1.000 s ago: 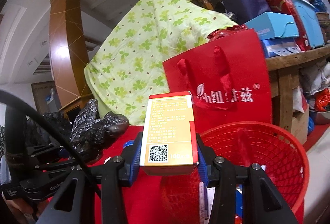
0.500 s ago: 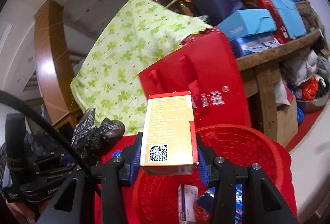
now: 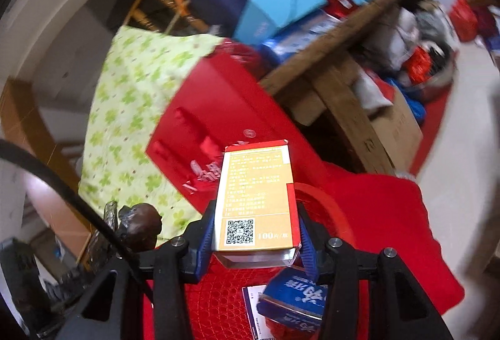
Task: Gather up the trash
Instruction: 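Lower the black bag and pill box into the red basket and open both grippers, then move both grippers back over the white tissue and blue bag on the table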
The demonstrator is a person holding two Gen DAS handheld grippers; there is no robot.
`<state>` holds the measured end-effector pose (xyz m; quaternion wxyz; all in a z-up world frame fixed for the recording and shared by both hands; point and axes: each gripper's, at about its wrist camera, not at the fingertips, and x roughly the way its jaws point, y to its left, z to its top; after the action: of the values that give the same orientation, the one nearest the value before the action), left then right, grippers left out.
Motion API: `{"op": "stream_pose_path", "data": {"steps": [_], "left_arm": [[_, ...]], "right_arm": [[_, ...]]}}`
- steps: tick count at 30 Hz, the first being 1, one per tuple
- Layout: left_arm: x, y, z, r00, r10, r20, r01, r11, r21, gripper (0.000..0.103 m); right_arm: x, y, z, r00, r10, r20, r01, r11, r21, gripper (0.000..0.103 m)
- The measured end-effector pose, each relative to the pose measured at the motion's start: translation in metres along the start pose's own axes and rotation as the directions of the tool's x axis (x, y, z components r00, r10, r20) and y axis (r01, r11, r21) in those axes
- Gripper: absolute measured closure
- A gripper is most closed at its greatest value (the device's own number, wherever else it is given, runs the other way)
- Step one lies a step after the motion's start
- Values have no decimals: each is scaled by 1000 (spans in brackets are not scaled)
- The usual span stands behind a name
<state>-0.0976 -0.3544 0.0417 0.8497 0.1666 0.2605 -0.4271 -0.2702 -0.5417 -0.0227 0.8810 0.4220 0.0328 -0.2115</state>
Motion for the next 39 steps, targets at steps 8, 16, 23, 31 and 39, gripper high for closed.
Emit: {"op": "stream_pose_path", "data": {"steps": [8, 16, 23, 31, 39], "left_arm": [[7, 2, -6, 1000, -7, 2, 7, 1000, -30, 37], [-6, 51, -47, 996, 80, -47, -85, 990, -115, 36], [-24, 123, -108, 963, 235, -135, -261, 940, -222, 36], [-51, 195, -156, 900, 392, -192, -436, 832, -342, 36], [-63, 226, -175, 875, 438, -204, -483, 778, -401, 36]], "right_arm": [[9, 0, -1, 998, 29, -49, -29, 999, 14, 40], [2, 49, -17, 995, 102, 8, -99, 984, -150, 40], [-15, 131, -68, 964, 262, 38, -217, 864, -455, 36], [4, 187, -131, 943, 316, -107, -318, 755, -574, 34], [35, 213, -188, 939, 244, -241, -343, 689, -638, 34]]}}
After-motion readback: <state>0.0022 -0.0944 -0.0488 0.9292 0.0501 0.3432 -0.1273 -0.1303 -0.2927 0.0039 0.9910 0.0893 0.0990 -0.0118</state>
